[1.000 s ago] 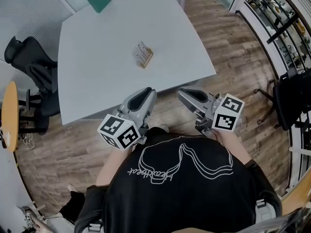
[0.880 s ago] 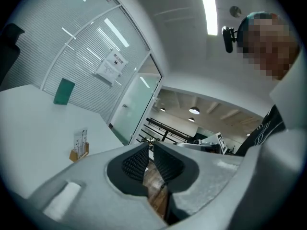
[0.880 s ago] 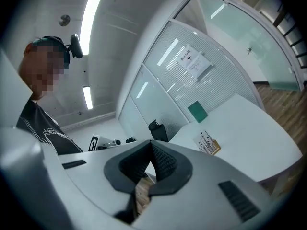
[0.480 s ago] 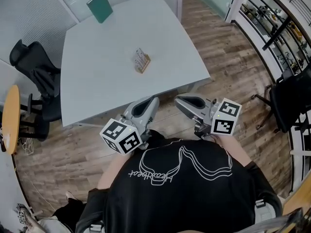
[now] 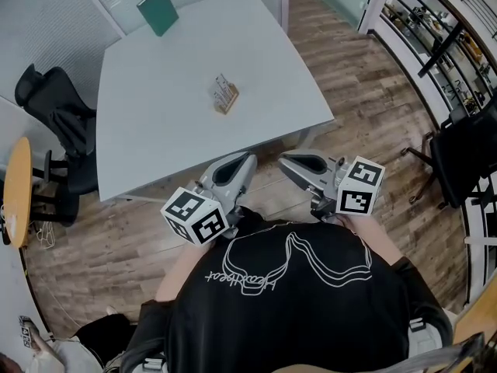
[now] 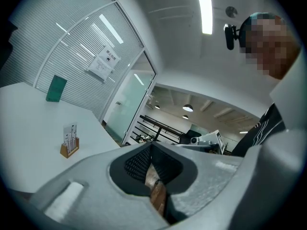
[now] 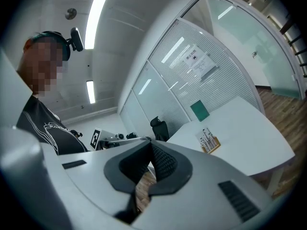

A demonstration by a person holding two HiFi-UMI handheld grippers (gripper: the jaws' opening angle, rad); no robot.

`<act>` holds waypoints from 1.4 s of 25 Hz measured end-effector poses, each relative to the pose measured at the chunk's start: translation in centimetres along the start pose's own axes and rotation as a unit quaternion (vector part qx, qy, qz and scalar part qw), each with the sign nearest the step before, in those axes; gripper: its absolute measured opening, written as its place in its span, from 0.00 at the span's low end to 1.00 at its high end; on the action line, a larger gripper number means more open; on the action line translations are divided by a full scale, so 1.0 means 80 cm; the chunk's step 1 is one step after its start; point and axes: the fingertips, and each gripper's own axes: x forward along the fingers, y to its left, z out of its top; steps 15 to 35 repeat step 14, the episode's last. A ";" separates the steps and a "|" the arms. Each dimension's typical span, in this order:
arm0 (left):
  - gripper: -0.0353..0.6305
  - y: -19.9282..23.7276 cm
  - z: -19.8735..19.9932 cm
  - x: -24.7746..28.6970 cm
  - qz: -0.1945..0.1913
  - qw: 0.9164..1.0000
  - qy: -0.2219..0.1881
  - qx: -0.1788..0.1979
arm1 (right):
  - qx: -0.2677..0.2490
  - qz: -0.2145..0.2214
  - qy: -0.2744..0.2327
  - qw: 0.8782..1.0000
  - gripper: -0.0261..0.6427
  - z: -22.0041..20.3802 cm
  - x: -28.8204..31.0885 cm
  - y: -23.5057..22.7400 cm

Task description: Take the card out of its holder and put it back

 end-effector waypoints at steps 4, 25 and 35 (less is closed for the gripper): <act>0.07 -0.003 -0.003 0.001 0.000 1.000 0.001 0.003 | 0.000 -0.002 0.004 1.000 0.05 -0.003 -0.003 0.001; 0.07 -0.012 -0.006 -0.001 0.007 1.000 0.001 0.007 | -0.003 -0.003 0.002 1.000 0.05 -0.005 -0.010 0.006; 0.07 -0.012 -0.006 -0.001 0.007 1.000 0.001 0.007 | -0.003 -0.003 0.002 1.000 0.05 -0.005 -0.010 0.006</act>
